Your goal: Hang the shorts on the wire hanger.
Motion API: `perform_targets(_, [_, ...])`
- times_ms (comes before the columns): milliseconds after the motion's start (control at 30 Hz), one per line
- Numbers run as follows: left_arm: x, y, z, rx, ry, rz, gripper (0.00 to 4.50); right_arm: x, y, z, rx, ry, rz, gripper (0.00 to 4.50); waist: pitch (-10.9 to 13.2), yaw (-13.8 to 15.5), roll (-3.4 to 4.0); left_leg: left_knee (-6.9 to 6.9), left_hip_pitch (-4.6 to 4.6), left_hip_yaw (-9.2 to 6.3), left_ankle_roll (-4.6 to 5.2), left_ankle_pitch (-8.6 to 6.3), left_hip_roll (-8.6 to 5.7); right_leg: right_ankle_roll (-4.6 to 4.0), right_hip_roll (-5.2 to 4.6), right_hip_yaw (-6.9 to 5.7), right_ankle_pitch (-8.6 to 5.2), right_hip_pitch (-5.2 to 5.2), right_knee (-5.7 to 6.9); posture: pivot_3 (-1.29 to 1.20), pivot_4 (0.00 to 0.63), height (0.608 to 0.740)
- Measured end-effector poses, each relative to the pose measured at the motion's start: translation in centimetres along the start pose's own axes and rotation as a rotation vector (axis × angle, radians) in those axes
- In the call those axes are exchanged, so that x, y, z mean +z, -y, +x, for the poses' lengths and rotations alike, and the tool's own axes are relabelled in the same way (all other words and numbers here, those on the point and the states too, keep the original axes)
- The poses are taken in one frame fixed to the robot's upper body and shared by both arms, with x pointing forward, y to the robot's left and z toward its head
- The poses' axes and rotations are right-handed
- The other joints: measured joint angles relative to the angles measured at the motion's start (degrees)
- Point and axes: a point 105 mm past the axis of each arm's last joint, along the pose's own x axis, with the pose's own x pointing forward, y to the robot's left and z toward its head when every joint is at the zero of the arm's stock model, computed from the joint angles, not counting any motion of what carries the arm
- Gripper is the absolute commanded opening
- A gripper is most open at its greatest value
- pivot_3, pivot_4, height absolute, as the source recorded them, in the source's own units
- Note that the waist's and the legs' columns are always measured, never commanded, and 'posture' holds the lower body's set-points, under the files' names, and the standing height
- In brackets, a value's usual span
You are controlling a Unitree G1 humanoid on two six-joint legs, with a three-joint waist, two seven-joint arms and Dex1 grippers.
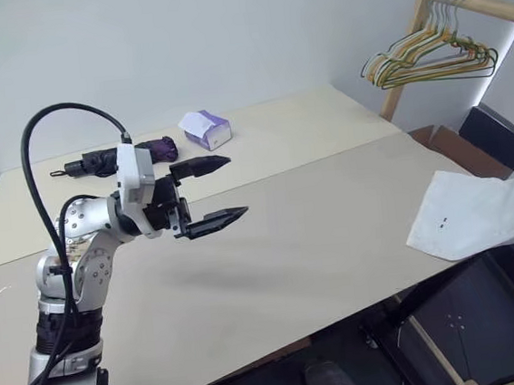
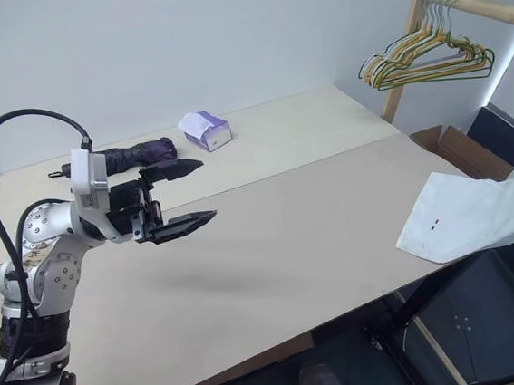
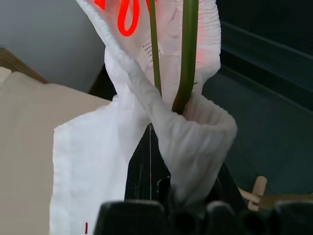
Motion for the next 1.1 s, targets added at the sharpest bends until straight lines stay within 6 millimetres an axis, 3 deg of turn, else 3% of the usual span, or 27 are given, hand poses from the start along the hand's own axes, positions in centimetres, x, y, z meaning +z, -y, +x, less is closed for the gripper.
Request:
perform_targets(233, [0.1, 0.0, 0.0, 0.003, 0.0, 0.02, 4.46, -0.1, 1.3, 0.2, -0.031, 0.024, 0.036, 0.0, 0.0, 0.0, 0.04, 0.0, 0.02, 0.03, 0.01, 0.0, -0.01, 0.01, 0.0, 0.06, -0.03, 0.01, -0.02, -0.16, 0.0, 0.74])
perform_targets(700, [-0.1, -0.1, 0.0, 0.011, -0.01, 0.022, 4.5, 0.4, 1.9, 0.1, -0.055, 0.056, 0.012, 4.47, 0.0, 0.0, 0.07, 0.0, 0.03, 0.04, 0.02, -0.01, -0.01, 0.04, 0.0, 0.09, -0.07, 0.02, -0.05, -0.15, 0.0, 0.74])
perform_targets(900, [-0.2, -0.1, -0.1, 0.019, -0.014, 0.02, 4.5, 1.2, 1.9, -0.3, -0.096, 0.065, -0.138, 4.47, 0.0, 0.0, 0.09, 0.0, 0.04, 0.05, 0.03, -0.01, -0.01, 0.04, 0.0, 0.11, -0.07, 0.02, -0.05, -0.15, 0.0, 0.74])
perform_targets(1100, [-0.3, 0.3, -0.2, 0.013, 0.005, 0.002, 4.5, 3.9, 0.0, -1.3, -0.24, 0.17, -0.357, 4.47, 0.0, -0.2, 0.15, 0.0, 0.07, 0.09, 0.03, -0.02, 0.02, 0.03, 0.03, 0.22, -0.06, 0.0, -0.03, -0.16, 0.0, 0.74])
